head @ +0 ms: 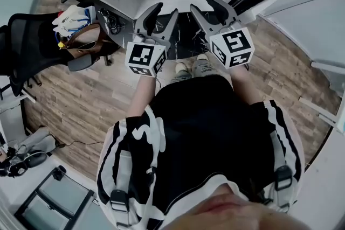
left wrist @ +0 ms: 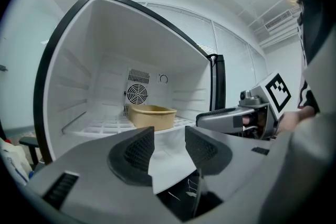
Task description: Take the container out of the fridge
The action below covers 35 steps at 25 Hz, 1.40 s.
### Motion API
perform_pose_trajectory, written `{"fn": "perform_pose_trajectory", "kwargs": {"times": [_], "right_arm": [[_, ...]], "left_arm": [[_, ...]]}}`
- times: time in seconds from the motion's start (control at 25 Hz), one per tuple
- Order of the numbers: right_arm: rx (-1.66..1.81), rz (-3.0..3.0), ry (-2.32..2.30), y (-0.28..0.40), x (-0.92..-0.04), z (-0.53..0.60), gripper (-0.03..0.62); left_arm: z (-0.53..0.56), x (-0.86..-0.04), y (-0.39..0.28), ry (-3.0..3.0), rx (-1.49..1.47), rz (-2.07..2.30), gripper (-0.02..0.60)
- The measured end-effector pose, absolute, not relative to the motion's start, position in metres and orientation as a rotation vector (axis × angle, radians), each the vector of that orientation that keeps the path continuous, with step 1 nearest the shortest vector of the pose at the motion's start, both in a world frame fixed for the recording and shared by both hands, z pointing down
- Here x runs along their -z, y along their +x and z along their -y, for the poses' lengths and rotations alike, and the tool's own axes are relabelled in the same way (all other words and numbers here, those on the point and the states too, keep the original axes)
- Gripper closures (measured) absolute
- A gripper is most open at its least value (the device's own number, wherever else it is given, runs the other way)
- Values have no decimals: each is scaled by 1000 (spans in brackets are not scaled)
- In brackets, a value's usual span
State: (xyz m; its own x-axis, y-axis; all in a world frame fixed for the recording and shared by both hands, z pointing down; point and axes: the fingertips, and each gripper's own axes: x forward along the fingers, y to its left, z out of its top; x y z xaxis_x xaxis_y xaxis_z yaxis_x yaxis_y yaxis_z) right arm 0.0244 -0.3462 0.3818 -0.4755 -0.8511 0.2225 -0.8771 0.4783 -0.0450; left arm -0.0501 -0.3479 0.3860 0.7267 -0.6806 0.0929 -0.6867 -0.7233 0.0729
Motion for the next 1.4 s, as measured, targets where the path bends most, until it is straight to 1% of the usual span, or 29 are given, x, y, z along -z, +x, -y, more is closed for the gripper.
{"fn": "perform_pose_trajectory", "kwargs": {"times": [1.4], "right_arm": [[-237, 2567, 1353, 26, -391, 389, 408]], "left_arm": [[387, -387, -41, 2779, -142, 1236, 402]]}}
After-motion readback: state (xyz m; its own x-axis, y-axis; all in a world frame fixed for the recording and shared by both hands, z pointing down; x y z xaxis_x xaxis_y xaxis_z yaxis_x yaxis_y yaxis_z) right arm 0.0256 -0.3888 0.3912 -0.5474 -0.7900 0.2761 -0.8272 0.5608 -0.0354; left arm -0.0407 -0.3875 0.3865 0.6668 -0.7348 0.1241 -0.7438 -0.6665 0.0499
